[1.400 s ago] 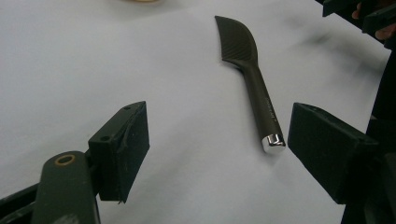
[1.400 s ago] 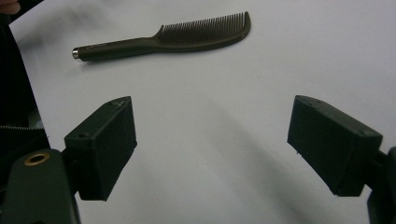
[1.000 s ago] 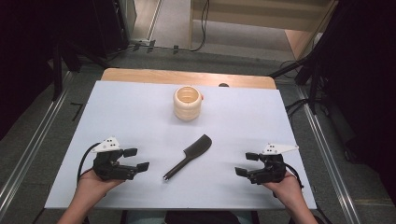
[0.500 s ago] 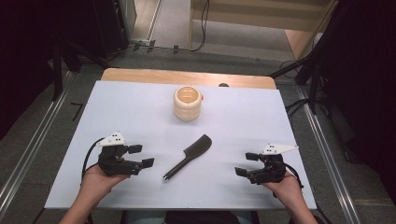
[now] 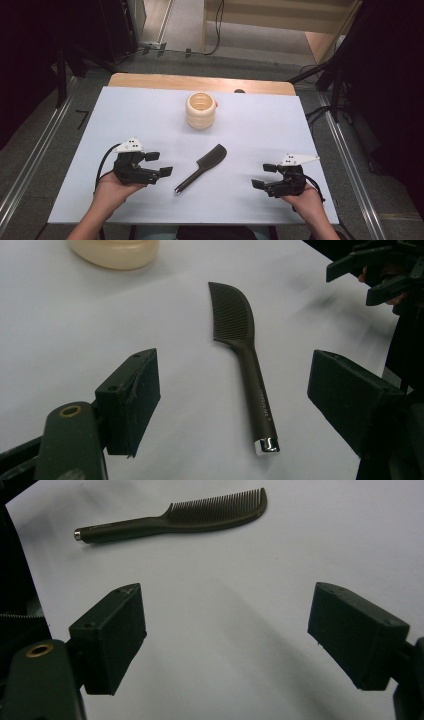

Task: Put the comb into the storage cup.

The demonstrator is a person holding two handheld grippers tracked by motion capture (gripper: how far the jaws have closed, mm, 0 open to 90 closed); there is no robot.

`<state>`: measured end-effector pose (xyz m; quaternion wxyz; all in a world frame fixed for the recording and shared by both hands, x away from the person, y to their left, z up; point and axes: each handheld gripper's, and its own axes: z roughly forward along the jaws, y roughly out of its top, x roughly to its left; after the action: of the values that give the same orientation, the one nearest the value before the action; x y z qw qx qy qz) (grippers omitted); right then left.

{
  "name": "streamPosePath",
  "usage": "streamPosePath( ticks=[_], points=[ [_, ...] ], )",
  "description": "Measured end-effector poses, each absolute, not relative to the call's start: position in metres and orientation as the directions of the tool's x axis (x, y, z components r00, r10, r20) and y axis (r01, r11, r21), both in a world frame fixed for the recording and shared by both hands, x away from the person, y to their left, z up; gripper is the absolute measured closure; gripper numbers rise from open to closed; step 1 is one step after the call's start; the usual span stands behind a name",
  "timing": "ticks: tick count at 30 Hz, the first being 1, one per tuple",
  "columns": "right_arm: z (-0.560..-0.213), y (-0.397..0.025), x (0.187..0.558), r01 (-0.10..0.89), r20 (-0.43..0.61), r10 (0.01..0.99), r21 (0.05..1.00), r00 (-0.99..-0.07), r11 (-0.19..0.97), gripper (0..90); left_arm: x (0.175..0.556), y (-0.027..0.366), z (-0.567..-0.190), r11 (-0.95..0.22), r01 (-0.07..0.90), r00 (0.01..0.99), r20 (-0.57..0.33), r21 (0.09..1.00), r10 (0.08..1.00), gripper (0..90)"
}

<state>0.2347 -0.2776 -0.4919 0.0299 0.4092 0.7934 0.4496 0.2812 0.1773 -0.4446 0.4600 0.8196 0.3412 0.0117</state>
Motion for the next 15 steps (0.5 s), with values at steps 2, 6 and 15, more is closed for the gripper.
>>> streamPosePath(
  ticks=[2,6,15],
  points=[
    [-0.492,-0.278,0.235,0.624,0.322,0.677,0.738,-0.662,0.259,13.7,0.282,0.176,-0.444,-0.344,0.548,0.768,-0.296,0.763,0.569,21.7],
    [-0.492,-0.278,0.235,0.625,0.321,0.678,0.737,-0.661,0.259,13.7,0.284,0.171,-0.443,-0.343,0.551,0.767,-0.299,0.761,0.568,21.7],
    [-0.492,-0.278,0.235,0.624,0.32,0.679,0.737,-0.66,0.259,13.7,0.287,0.157,-0.442,-0.361,0.546,0.775,-0.292,0.756,0.56,21.6]
  ],
)
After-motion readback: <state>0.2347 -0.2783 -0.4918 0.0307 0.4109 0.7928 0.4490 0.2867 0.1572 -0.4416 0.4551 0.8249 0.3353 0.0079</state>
